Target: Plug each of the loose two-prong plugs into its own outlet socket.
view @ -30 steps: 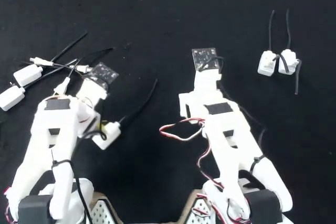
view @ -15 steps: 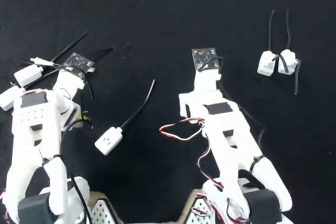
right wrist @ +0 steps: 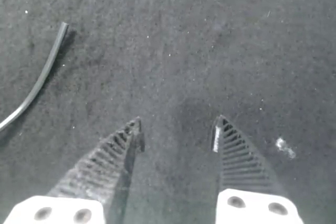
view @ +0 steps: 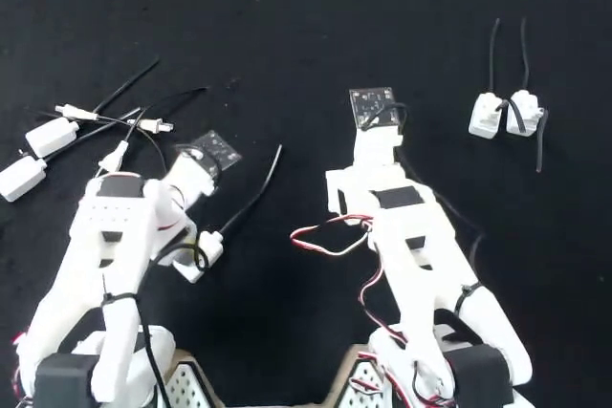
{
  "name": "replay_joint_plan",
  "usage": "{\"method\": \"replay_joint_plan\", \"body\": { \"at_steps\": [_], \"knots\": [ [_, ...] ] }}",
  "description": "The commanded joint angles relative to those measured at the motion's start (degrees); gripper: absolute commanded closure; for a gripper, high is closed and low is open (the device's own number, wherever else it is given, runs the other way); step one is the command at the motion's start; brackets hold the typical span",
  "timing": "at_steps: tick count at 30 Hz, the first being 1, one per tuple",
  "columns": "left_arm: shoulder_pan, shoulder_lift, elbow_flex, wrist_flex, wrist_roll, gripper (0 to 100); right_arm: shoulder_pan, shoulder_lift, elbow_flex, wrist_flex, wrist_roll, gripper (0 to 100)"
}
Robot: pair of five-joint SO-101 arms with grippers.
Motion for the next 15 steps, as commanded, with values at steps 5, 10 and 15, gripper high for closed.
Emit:
{"method": "replay_joint_plan", "body": {
  "at_steps": [5,10,15],
  "knots": [
    [-4.6,-0.4,2.9,-10.8,-0.4,75,1.0,-2.1,-3.3,0.4,-0.2,79.4],
    [-6.8,-0.4,3.7,-13.1,-0.4,75,1.0,-2.1,-3.3,0.4,-0.2,79.4],
    [-7.8,-0.4,3.2,-13.0,-0.5,75,1.0,-2.1,-3.3,0.4,-0.2,79.4]
  ]
}}
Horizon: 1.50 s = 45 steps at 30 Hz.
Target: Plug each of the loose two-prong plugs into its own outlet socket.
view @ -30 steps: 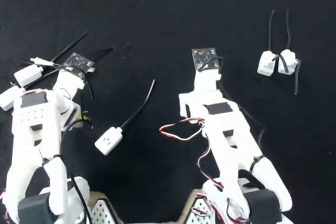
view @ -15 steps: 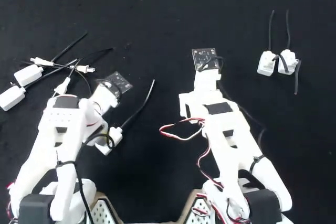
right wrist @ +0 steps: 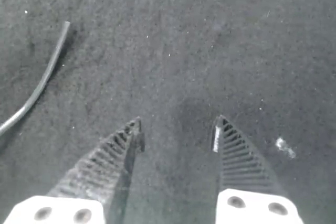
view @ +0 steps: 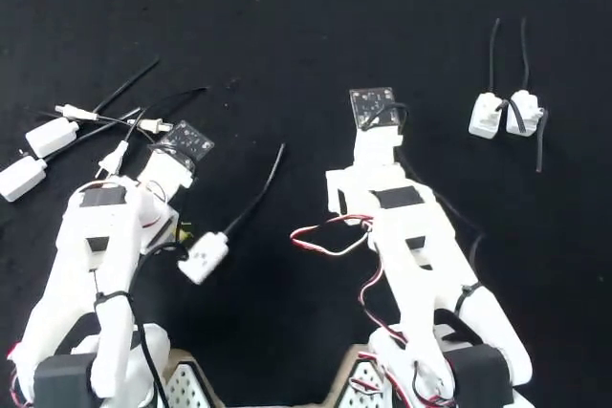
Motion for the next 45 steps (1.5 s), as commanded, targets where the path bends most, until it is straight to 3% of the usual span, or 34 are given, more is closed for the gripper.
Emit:
{"method": "replay_joint_plan", "body": {
  "at_steps": [1,6,8,12,15,19,30,40,45],
  "knots": [
    [-2.2,-0.6,-1.4,-0.6,-0.5,75,1.0,-2.1,-3.3,0.4,-0.2,79.4],
    [-6.9,-0.5,-7.4,0.2,-0.5,75,1.0,-2.1,-3.3,0.4,-0.2,79.4],
    [-6.9,-1.0,-10.0,4.4,-0.4,75,1.0,-2.1,-3.3,0.4,-0.2,79.4],
    [0.1,-1.0,-14.9,20.5,-0.4,75,1.0,-2.1,-3.3,0.4,-0.2,79.4],
    [6.3,-0.4,-14.7,24.8,0.0,75,1.0,-2.1,-3.3,0.4,-0.2,79.4],
    [9.2,-0.4,-9.9,20.4,0.0,75,1.0,-2.1,-3.3,0.4,-0.1,79.4],
    [9.0,-0.4,-0.6,7.3,-0.4,75,1.0,-2.1,-3.3,0.4,-0.1,79.4],
    [8.7,-0.4,-0.5,6.8,-0.4,75,1.0,-2.1,-3.3,0.4,-0.1,79.4],
    [3.5,-0.4,-1.1,6.8,-1.0,75,1.0,-2.1,-3.3,0.4,-0.1,79.4]
  ]
}}
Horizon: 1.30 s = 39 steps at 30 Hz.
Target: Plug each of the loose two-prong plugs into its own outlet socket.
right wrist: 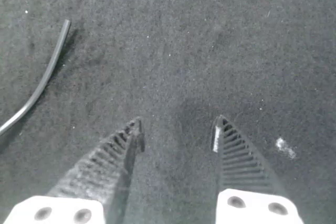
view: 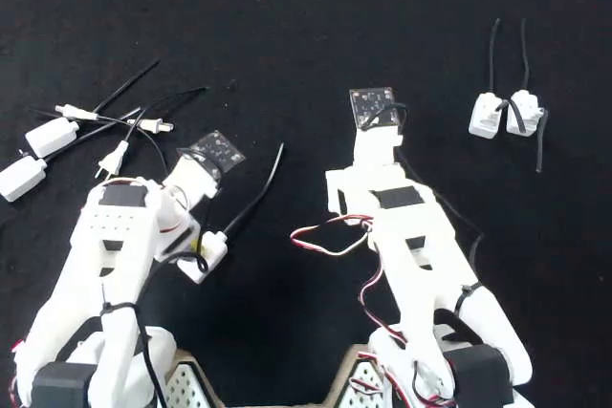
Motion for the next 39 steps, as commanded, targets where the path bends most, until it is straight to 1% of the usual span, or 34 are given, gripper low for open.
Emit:
{"method": "replay_joint_plan", "body": {
  "at_steps": [1,3,12,14,17,18,19,20,22,24,25,27,31,34,36,39],
  "knots": [
    [-3.9,0.6,0.5,-1.2,-2.2,75,1.0,-2.1,-3.3,0.4,-0.1,79.4],
    [-4.9,0.6,1.0,-1.2,-4.1,75,1.0,-2.1,-3.3,0.4,-0.1,79.4],
    [-5.8,0.6,1.0,-1.3,-4.2,75,1.0,-2.1,-3.3,0.4,-0.1,79.4],
    [-6.0,0.6,1.4,-2.8,-4.2,75,1.0,-2.1,-3.3,0.4,-0.1,79.4],
    [-8.7,0.1,1.5,-4.8,-4.2,75,1.0,-2.1,-3.3,0.4,-0.1,79.4],
    [-9.4,0.0,0.7,-4.5,-4.2,75,1.0,-2.1,-3.3,0.4,-0.1,79.4],
    [-9.5,0.0,-0.6,-2.4,-4.2,75,1.0,-2.1,-3.3,0.4,-0.1,79.4],
    [-9.3,0.0,-2.4,1.5,-4.2,75,1.0,-2.1,-3.3,0.4,-0.1,79.4],
    [-6.5,0.0,-6.7,11.3,-4.0,75,1.1,-2.1,-3.3,0.4,-0.1,79.4],
    [-2.9,-0.1,-11.1,19.7,-1.6,75,1.2,-2.2,-3.6,0.4,-0.3,79.4],
    [-1.2,-0.1,-13.3,22.5,0.2,75,1.4,-2.2,-3.6,0.4,-0.3,79.4],
    [2.3,-0.1,-16.5,25.7,4.0,75,1.8,-2.2,-3.6,0.4,-0.4,79.4],
    [11.1,0.0,-16.9,28.7,8.7,75,1.9,-2.2,-3.6,0.4,-0.4,79.4],
    [18.2,0.0,-13.5,28.8,10.6,75,1.9,-2.1,-3.6,0.4,-0.4,79.4],
    [21.2,0.0,-10.6,26.5,11.0,75,1.8,-2.1,-3.6,0.4,-0.4,79.4],
    [23.2,0.0,-5.6,20.2,12.8,75,1.8,-2.1,-3.6,0.4,-0.4,79.4]
  ]
}}
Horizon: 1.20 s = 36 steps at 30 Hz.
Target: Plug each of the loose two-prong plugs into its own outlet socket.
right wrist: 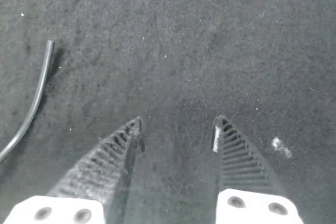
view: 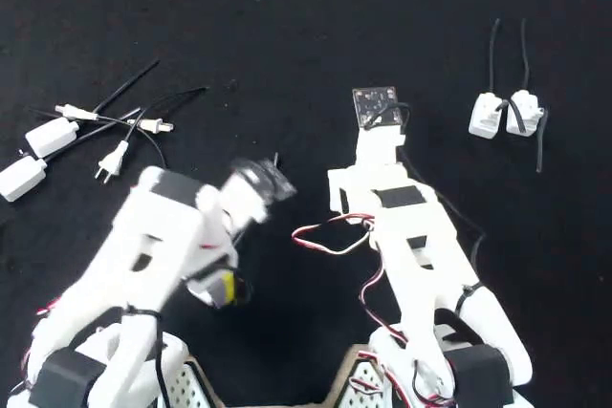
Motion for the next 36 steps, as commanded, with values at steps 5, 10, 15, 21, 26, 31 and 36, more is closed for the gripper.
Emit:
{"method": "replay_joint_plan", "body": {
  "at_steps": [5,10,15,21,26,31,36],
  "knots": [
    [1.6,-0.5,6.9,-11.3,4.2,75,1.2,-2.1,-3.6,0.4,-0.2,79.4],
    [-2.7,-0.4,8.9,-14.7,4.0,75,1.1,-2.1,-3.6,0.4,-0.2,79.4],
    [-10.2,-0.4,8.7,-17.1,3.7,75,1.1,-2.1,-3.5,0.4,-0.2,79.4],
    [-17.3,-0.4,8.5,-19.9,-0.5,75,1.1,-2.1,-3.4,0.4,-0.1,79.4],
    [-22.6,-0.4,8.5,-22.9,-3.1,75,1.1,-2.1,-3.4,0.4,-0.1,79.4],
    [-25.5,-0.6,6.0,-22.9,-4.1,75,1.1,-2.1,-3.4,0.4,-0.1,79.4],
    [-27.3,-0.4,2.3,-23.4,-4.3,75,1.1,-2.1,-3.4,0.4,-0.1,79.4]
  ]
}}
